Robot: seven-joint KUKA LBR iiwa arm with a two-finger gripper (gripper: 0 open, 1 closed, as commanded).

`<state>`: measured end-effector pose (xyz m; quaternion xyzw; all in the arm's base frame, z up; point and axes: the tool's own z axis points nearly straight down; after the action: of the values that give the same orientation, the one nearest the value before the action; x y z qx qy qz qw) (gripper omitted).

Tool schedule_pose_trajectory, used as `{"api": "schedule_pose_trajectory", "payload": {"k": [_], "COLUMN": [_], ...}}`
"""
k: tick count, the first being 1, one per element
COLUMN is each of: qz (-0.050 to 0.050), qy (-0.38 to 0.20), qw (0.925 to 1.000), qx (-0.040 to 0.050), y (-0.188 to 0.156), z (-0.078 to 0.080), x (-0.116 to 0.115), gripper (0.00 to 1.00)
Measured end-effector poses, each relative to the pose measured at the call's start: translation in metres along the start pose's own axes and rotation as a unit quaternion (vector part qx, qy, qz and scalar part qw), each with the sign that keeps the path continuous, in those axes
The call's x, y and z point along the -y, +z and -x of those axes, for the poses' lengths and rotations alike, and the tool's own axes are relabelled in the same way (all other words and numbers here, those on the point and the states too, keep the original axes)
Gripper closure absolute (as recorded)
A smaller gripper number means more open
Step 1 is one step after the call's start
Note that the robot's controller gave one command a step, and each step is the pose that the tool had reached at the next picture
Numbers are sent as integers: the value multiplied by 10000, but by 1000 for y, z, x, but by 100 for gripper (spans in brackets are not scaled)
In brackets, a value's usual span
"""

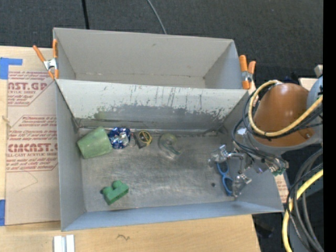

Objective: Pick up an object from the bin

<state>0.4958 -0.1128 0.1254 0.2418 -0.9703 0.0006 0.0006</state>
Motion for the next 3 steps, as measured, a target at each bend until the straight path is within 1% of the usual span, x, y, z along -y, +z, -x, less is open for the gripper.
{"api": "schedule_pose_trajectory", "payload": {"k": [1,2,3], "qz": [160,50,-8], "qy": [-2550,-2559,-4394], "qw": [9668,9667,8983], "qx": [54,44,32], "y": [53,53,-55], "z": [17,13,49], "x": [31,40,33], "gripper": [0,100,100]}}
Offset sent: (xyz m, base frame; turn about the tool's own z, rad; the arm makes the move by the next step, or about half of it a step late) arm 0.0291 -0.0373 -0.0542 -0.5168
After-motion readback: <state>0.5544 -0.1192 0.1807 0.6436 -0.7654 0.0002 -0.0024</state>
